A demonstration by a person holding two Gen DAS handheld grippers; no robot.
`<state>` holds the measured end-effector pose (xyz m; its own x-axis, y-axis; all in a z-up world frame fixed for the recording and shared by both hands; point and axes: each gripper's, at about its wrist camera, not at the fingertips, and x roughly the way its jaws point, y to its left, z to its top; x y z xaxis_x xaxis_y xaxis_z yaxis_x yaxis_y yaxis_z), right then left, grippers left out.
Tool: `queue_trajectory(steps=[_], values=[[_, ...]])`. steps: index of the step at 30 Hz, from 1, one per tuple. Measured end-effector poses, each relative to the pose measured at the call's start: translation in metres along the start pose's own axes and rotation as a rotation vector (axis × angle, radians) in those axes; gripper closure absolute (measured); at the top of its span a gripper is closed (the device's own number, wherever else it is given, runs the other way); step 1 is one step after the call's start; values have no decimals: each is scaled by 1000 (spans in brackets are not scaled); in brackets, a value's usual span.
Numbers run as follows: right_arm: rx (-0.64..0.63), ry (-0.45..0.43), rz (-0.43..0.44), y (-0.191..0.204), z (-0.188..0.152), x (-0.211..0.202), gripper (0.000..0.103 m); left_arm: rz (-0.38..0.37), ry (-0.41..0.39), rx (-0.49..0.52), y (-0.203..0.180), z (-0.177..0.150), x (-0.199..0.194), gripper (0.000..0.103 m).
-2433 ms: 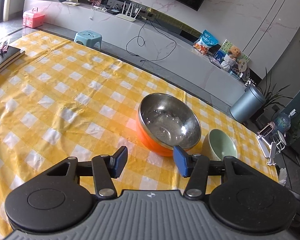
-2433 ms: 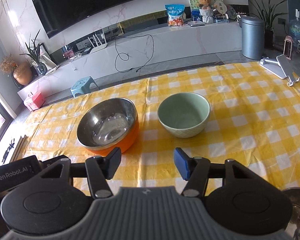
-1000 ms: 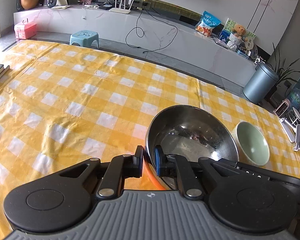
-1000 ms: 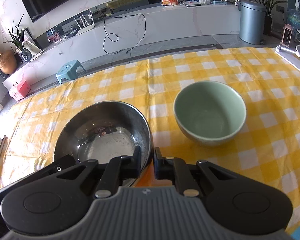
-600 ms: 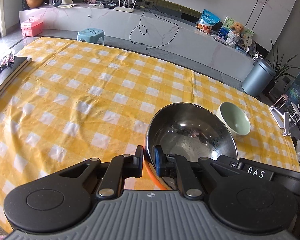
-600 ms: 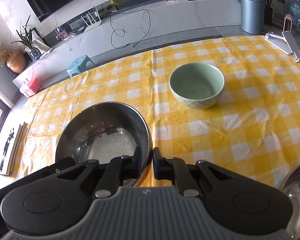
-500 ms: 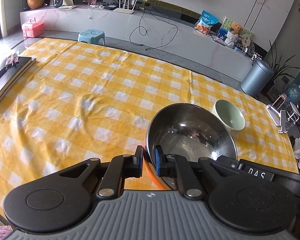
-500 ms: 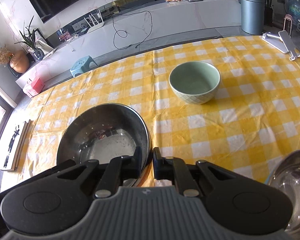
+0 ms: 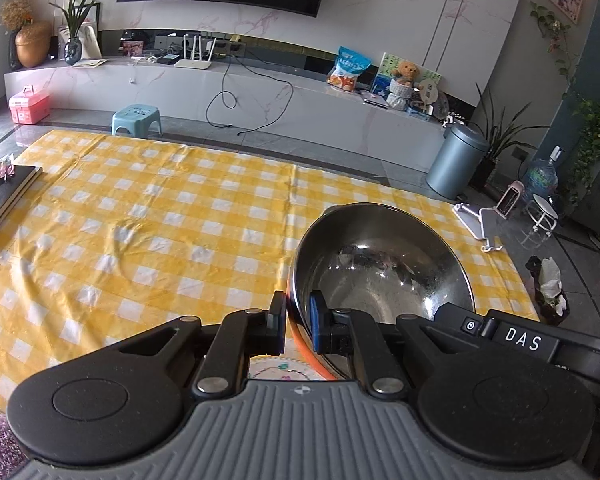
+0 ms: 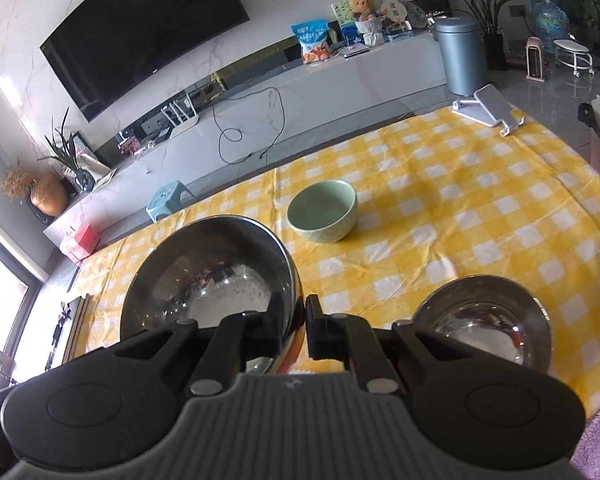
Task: Organize plates and bowls
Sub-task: 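Lower the blue steel bowl into the orange steel bowl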
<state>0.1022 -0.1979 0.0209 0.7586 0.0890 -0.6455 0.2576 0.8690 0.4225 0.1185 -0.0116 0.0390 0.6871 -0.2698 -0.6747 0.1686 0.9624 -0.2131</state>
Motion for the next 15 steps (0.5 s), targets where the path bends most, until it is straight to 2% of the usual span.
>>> queue_trajectory(steps=[6,15], values=[[36,-68,-28,-32,2,-37,95,-50,-7,66,-36,-12,-12,90],[63,-116,-77,-73,3,-66,96,-103,21,123,-75,-27,-12,89]])
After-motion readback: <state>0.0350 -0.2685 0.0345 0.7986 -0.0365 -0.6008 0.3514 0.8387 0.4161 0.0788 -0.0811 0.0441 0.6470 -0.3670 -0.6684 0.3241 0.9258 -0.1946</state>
